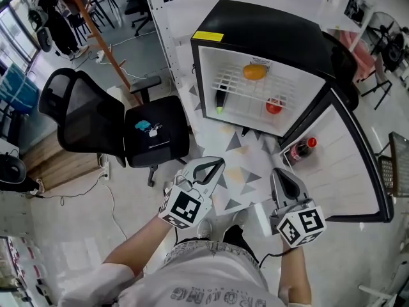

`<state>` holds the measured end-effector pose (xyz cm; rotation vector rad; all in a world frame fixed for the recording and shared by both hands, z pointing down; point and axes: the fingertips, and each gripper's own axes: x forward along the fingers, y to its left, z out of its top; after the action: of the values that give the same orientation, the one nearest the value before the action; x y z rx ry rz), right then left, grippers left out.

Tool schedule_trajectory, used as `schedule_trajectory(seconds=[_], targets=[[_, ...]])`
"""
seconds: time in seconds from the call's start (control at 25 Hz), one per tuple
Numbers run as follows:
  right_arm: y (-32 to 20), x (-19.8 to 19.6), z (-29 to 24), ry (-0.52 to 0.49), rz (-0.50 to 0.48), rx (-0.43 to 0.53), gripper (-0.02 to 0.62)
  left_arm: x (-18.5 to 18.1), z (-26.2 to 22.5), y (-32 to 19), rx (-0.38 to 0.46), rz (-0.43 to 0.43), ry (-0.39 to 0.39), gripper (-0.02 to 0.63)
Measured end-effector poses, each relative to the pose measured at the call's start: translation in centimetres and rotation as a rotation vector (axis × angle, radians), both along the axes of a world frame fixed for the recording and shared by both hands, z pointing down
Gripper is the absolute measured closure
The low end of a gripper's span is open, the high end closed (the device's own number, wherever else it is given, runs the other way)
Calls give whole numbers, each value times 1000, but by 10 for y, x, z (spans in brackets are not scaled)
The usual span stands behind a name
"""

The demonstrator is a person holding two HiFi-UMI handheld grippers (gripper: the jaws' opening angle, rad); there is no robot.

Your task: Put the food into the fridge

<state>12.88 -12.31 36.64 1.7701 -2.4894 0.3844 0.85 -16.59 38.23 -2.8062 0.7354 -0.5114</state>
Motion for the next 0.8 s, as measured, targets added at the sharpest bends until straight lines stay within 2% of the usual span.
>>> schedule_trajectory(seconds=[0.8], targets=[[-2,-4,8,6,-14,-22,595,-4,15,-2,-31,-11,-8,600]])
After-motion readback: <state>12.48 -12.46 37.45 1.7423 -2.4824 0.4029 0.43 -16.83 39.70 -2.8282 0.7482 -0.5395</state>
